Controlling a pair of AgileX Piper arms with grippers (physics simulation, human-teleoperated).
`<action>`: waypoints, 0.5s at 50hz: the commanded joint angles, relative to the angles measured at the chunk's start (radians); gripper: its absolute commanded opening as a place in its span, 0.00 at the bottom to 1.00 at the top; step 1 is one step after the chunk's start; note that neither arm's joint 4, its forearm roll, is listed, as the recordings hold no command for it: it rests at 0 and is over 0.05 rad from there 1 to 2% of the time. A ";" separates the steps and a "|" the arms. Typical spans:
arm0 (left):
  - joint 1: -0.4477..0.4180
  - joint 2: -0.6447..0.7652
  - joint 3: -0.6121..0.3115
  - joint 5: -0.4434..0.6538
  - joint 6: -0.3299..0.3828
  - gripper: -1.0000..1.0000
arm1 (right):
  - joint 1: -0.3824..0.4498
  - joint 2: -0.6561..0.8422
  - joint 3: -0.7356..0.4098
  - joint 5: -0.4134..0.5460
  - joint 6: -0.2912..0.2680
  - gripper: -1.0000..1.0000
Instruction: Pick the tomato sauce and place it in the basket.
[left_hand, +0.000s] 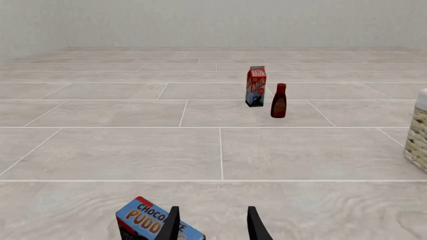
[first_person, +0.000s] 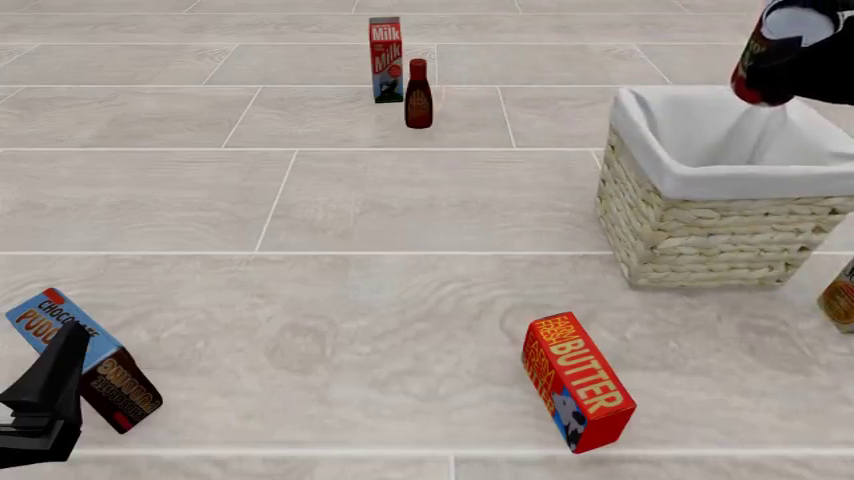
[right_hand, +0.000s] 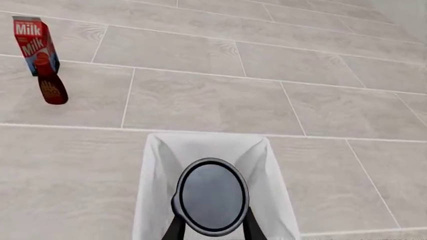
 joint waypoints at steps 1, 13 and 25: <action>0.000 0.000 0.000 0.000 0.000 1.00 | -0.004 0.014 -0.003 -0.006 0.023 0.00; 0.000 0.000 0.000 0.000 0.000 1.00 | 0.000 0.028 -0.001 -0.007 0.019 0.00; 0.000 0.000 0.000 0.000 0.000 1.00 | -0.002 0.041 0.002 -0.011 0.013 0.00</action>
